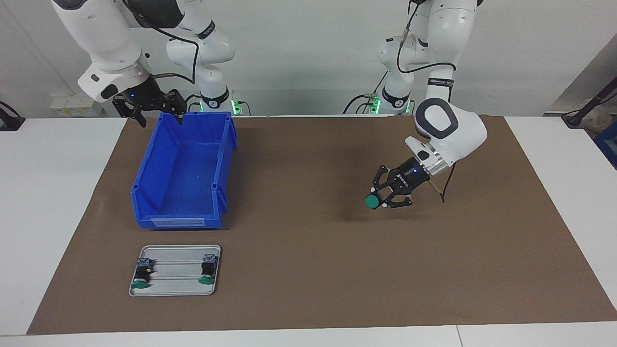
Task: Place and press button with both arms
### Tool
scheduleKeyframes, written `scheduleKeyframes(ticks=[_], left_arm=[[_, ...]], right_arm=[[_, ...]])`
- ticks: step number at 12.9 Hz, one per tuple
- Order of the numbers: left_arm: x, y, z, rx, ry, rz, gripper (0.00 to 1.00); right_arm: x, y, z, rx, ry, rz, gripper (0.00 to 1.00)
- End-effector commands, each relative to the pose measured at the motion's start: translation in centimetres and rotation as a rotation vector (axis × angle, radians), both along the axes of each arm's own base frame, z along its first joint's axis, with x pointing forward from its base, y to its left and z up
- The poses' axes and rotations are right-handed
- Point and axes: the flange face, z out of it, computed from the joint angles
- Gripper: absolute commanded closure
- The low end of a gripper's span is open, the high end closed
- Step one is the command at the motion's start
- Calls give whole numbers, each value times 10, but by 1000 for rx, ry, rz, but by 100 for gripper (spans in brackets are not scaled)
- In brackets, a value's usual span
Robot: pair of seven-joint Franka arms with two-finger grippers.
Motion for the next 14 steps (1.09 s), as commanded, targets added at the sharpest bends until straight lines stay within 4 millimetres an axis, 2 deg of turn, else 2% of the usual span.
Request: scheduleKeyframes(ticks=[1,4,7,8,9,11,12,14], left_arm=[[-38,5,-5,-48,-111,57,100],[-58,-7,-21,-106,-162,67,100],[-89,-27,-64,-230,-306,78,100],[-98,-29,-82,-257,-343,66,100],[-103,-29,-91,-273,-356,58,100],[-115,-30,-103,-298,-379,59,100],[-131,-33,-110,-342,-426,120,100],[-141,-32,-112,-334,-482,116,100]], right_arm=[[8,-12,-2,-4,-80,-42,3],[12,-13,-2,-5,-104,-49,2],[14,-14,-1,-3,-107,-47,0],[12,-19,3,0,-101,-51,0],[8,-19,10,1,-86,-51,0],[1,-20,31,0,-58,-52,0],[-1,-21,33,0,-58,-50,0],[-3,-16,32,1,-58,-50,0]])
